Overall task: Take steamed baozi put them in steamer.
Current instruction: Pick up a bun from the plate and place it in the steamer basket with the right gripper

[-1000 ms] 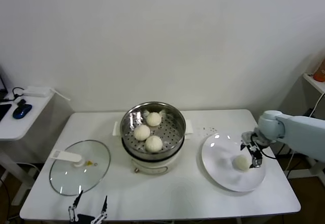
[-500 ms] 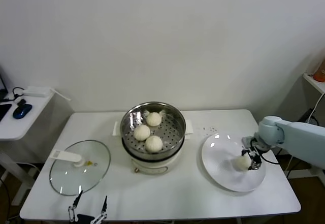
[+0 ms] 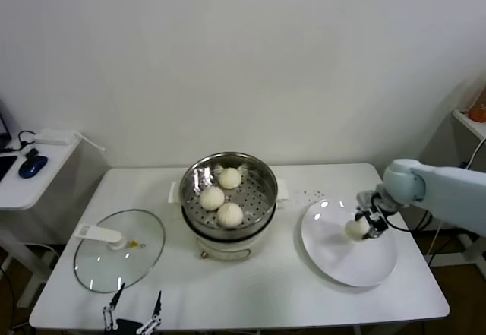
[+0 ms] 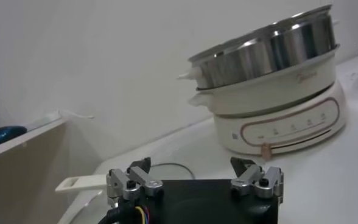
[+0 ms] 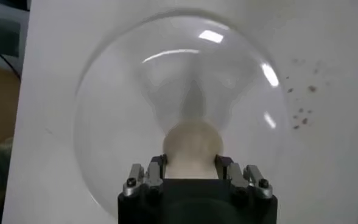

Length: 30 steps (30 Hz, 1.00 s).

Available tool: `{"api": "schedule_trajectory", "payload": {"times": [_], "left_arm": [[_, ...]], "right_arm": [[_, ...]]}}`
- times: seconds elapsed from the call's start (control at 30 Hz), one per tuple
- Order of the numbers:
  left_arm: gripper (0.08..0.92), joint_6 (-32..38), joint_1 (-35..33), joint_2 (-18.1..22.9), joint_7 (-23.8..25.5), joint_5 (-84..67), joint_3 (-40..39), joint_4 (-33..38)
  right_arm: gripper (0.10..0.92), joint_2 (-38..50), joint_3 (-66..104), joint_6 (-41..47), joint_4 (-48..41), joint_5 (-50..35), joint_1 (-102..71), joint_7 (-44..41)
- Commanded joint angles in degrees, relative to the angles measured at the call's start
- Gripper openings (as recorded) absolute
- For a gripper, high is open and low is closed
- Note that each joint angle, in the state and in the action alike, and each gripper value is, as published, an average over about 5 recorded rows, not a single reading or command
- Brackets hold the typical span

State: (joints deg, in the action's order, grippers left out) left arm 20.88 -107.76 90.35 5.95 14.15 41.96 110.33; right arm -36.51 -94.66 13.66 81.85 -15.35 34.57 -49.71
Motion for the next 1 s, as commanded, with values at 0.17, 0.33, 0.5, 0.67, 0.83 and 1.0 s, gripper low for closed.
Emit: {"api": "schedule_trajectory", "payload": {"times": [0.17, 0.33, 0.5, 0.67, 0.83, 1.0], "left_arm": [[0.823, 0.2, -0.1, -0.8, -0.1, 0.1, 0.0, 0.7], [0.823, 0.1, -0.2, -1.3, -0.1, 0.1, -0.4, 1.4], [0.823, 0.0, -0.4, -1.7, -0.1, -0.2, -0.1, 1.7], [0.823, -0.3, -0.3, -1.8, 0.1, -0.5, 0.3, 1.7], [0.823, -0.8, -0.3, -1.9, 0.5, -0.6, 0.3, 1.9], [0.823, -0.8, -0.4, -1.9, 0.8, -0.7, 0.5, 1.6]], "right_arm": [[0.558, -15.0, -15.1, 8.8, 12.4, -34.6, 38.5, 1.3], [0.552, -21.0, -7.7, 13.9, 10.0, -39.4, 34.6, 3.6], [0.555, -26.6, -2.6, 17.5, 8.5, -41.2, 28.1, 6.1], [0.559, -30.3, -0.4, 19.3, 5.3, -40.7, 20.6, 7.5], [0.558, -33.4, -0.4, 19.1, -1.0, -38.0, 14.4, 6.0], [0.56, -36.2, -0.8, 17.9, -8.8, -34.9, 10.1, 5.1]]}}
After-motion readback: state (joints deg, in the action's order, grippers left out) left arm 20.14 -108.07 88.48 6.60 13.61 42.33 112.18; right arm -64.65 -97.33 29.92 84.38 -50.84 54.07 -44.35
